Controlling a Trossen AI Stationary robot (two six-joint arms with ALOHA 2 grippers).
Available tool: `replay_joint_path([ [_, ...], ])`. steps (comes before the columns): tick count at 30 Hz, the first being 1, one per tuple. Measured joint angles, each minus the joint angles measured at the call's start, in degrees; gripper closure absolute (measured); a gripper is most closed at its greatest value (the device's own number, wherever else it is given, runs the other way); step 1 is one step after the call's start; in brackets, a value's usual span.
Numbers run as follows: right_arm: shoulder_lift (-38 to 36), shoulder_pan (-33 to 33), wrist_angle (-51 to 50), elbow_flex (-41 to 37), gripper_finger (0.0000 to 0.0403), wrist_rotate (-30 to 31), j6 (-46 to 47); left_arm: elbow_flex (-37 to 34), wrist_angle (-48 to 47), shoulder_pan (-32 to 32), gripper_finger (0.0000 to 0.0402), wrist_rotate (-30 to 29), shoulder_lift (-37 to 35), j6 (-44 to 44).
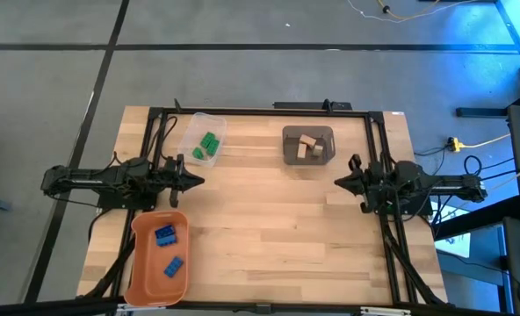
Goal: Sort & place blocks by color
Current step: Return to Home Position
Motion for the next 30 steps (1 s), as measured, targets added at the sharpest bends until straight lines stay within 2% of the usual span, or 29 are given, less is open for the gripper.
replay_joint_path([
  [4, 0.1, 0.0, -4.7, 0.1, 0.0402, -8.0, -6.7, 0.0, 0.0, 0.0, 0.0383, 0.0, 0.0, 0.0],
  [7, 0.7, 0.0, -5.2, 0.1, 0.0402, -11.2, -10.2, 0.0, 0.0, 0.0, 0.0378, 0.0, 0.0, 0.0],
  [19, 0.8, 0.0, -5.3, 0.1, 0.0385, -11.6, -10.0, 0.0, 0.0, 0.0, 0.0383, 0.0, 0.0, 0.0],
  [30, 0.8, 0.0, -5.3, 0.1, 0.0389, -11.5, -10.0, 0.0, 0.0, 0.0, 0.0399, -0.1, 0.0, 0.0],
])
